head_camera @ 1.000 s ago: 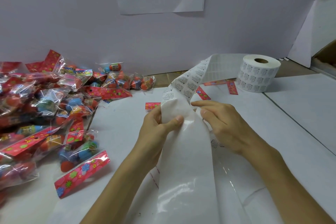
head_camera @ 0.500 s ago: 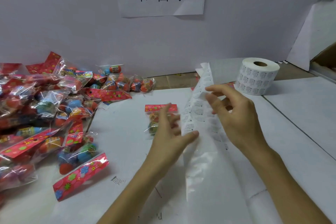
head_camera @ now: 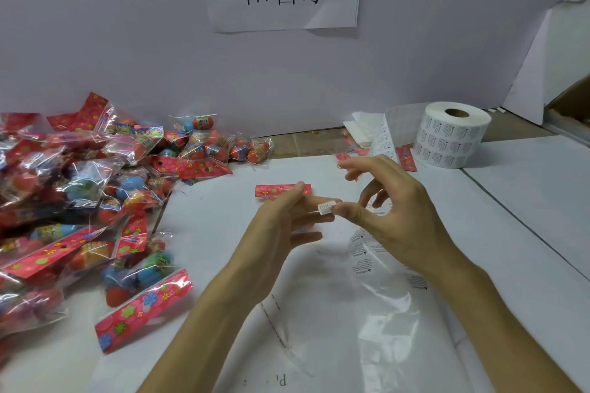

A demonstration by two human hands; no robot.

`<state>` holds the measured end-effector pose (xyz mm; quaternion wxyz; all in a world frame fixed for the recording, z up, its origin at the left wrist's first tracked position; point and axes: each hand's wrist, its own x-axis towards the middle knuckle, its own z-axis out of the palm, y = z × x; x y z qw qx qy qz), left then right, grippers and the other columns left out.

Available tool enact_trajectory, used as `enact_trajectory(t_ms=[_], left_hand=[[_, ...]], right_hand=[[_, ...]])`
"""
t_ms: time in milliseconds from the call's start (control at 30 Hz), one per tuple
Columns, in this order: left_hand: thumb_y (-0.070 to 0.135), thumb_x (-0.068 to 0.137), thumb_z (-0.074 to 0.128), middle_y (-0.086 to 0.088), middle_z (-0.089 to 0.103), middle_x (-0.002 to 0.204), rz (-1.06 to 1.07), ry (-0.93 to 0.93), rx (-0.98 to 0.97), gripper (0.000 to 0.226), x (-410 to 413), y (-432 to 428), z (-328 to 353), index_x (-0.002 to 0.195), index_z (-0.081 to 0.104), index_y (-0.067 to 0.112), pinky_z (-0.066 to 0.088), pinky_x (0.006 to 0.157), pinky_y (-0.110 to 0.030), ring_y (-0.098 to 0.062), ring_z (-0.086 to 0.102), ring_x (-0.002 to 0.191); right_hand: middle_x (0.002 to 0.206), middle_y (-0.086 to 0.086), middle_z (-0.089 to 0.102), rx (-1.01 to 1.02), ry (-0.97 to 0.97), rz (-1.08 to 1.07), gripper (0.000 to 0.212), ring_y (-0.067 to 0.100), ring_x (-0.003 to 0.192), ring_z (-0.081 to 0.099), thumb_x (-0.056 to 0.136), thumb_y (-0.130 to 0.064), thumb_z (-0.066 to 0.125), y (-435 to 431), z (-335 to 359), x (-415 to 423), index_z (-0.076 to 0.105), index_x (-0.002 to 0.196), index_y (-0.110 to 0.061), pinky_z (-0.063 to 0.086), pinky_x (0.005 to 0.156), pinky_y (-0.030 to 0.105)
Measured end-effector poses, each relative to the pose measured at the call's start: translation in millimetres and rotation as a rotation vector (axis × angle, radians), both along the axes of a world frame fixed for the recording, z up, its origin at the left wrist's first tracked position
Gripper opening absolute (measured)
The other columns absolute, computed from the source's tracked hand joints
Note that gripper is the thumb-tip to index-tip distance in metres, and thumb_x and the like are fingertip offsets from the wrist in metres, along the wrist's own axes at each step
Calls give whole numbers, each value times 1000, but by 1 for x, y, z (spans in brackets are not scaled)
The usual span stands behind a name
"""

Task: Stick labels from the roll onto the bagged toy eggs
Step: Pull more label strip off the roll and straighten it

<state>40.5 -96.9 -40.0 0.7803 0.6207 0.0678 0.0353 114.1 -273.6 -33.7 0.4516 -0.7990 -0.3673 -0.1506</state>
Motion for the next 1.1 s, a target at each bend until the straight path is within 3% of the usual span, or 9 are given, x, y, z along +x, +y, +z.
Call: enact_trajectory(t_ms=[100,167,267,400,533,667,800,933,1100], left_hand=[[50,87,53,-13,76,120,-6,-17,-117,59,-1,4,0,113,72,0,52,91,-41,-29,72,110],[49,88,54,-14,74,122,20,-30,-205,50,0,6,0,103,78,8,51,93,-44,-29,71,109],[46,91,54,-17,72,127,63,-47,-300,43,1,8,0,106,79,14,47,99,-50,-34,69,114],[49,90,53,-9,75,123,138,-76,-145,46,0,4,3,116,75,17,49,100,-53,-28,71,108],[53,91,51,7,75,123,100,-102,80,43,-1,-4,2,119,76,31,56,95,-42,-18,70,113],[59,92,57,8,78,113,150,-96,167,36,1,-7,1,106,80,35,57,99,-46,-14,72,106],[49,100,43,4,78,113,221,-77,113,43,4,-2,1,113,78,26,62,92,-41,-24,73,105],[51,94,60,6,77,115,153,-134,178,38,4,6,-2,113,78,23,63,86,-31,-19,73,105],[15,89,79,4,79,97,174,-234,361,8,4,2,-10,92,83,21,63,83,-36,-21,74,93]], right_hand=[[113,-26,58,-31,0,-13,63,6,88,64,80,-81,55,-1,-2,3,56,129,-41,47,73,8],[113,-25,57,-61,13,-37,61,7,87,64,80,-76,59,-1,-4,5,56,129,-39,47,71,9],[108,-20,61,-94,67,-90,41,7,81,64,83,-53,71,-3,-8,6,63,121,-37,47,69,16],[92,-11,73,120,353,55,3,9,69,66,93,-30,72,4,-6,1,74,93,-31,47,65,17],[87,6,74,396,669,217,20,19,66,64,92,-33,70,14,-1,-9,74,94,-14,52,64,24],[71,5,67,451,475,109,10,16,58,58,94,-10,70,18,-6,-14,69,87,-4,50,61,23],[70,-3,62,231,170,44,16,17,60,58,92,-24,65,17,-9,-17,63,79,-16,50,60,26],[74,-10,60,40,30,15,15,16,67,58,93,-26,63,15,-10,-15,61,79,-21,46,61,20],[76,-11,59,-64,-19,10,12,16,68,57,90,-29,64,12,-11,-13,59,80,-24,47,61,30]])
